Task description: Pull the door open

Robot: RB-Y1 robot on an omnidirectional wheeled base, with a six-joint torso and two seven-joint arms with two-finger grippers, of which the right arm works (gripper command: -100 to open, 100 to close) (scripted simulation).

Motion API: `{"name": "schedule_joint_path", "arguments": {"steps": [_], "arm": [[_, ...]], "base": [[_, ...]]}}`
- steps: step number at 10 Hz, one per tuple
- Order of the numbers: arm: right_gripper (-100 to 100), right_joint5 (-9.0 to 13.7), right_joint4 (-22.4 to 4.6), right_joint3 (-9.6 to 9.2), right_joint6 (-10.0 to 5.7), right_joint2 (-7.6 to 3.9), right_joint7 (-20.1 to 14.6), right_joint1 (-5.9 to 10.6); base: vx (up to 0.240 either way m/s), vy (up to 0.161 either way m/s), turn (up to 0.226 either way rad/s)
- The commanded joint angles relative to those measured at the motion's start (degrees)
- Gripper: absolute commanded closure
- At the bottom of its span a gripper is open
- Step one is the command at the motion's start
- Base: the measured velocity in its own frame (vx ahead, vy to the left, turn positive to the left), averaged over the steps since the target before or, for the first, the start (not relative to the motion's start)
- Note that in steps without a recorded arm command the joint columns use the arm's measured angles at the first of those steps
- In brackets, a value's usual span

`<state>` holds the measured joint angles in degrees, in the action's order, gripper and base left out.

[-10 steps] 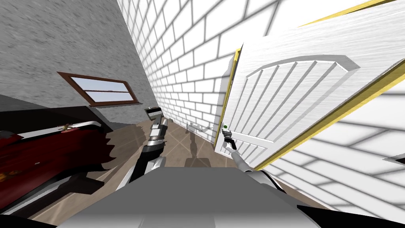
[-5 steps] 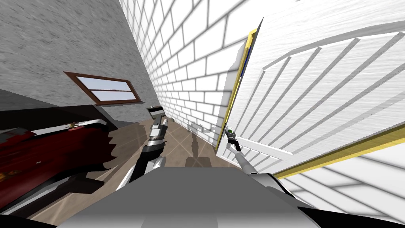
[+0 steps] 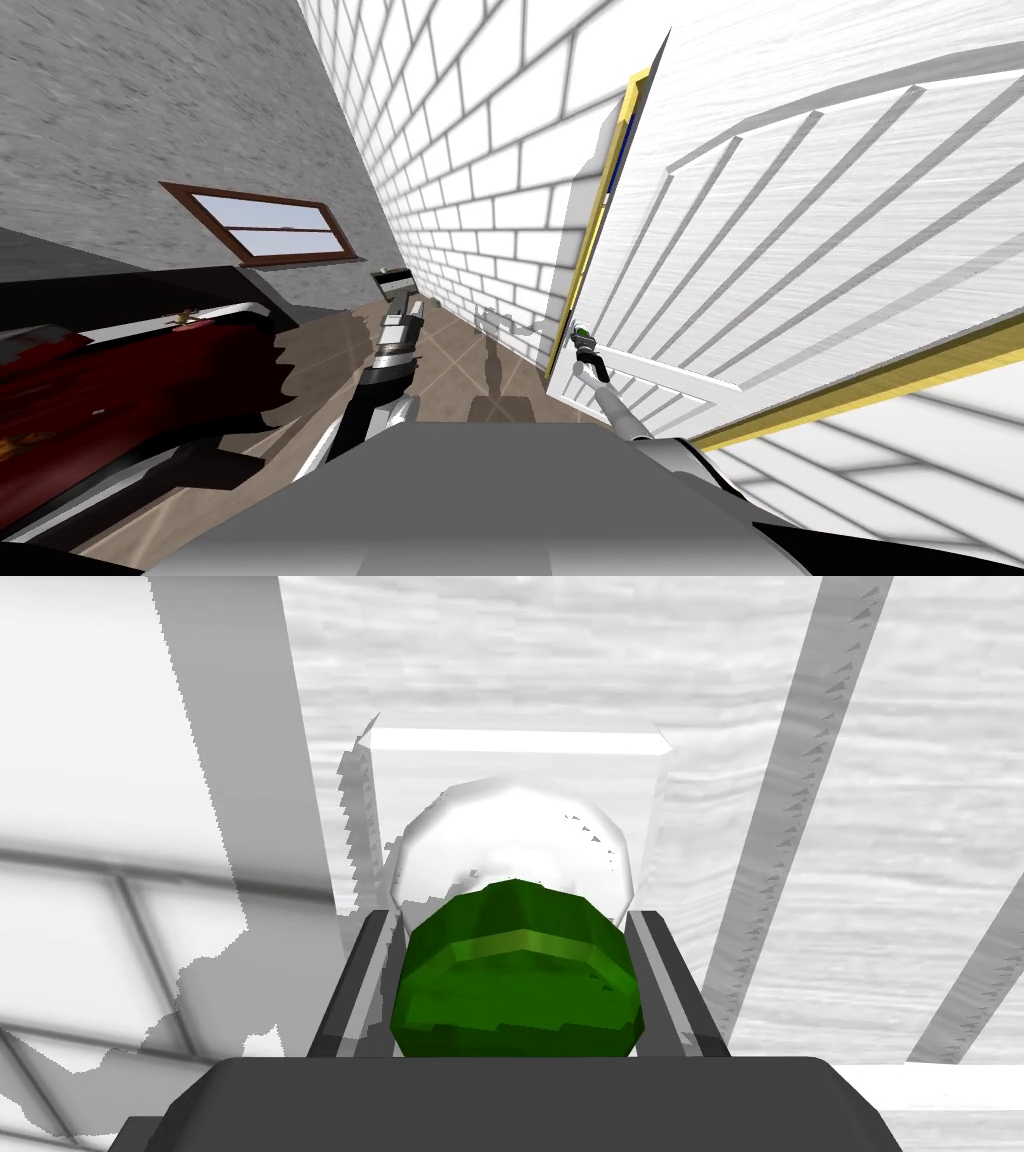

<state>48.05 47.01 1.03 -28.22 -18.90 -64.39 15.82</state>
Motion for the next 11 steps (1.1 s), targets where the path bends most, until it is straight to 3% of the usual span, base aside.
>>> {"name": "schedule_joint_path", "arguments": {"steps": [1,4,11], "arm": [[100,0.0,0.1,-0.03,-0.08,0.08,0.0,0.07],[100,-0.2,0.7,-1.24,0.36,-0.41,-1.1,-0.35],[100,-1.1,3.6,-5.91,1.6,-2.14,-5.3,-1.56]], "base": [[-0.005,0.002,-0.001],[-0.099,-0.027,0.066],[-0.254,-0.058,0.114]]}}
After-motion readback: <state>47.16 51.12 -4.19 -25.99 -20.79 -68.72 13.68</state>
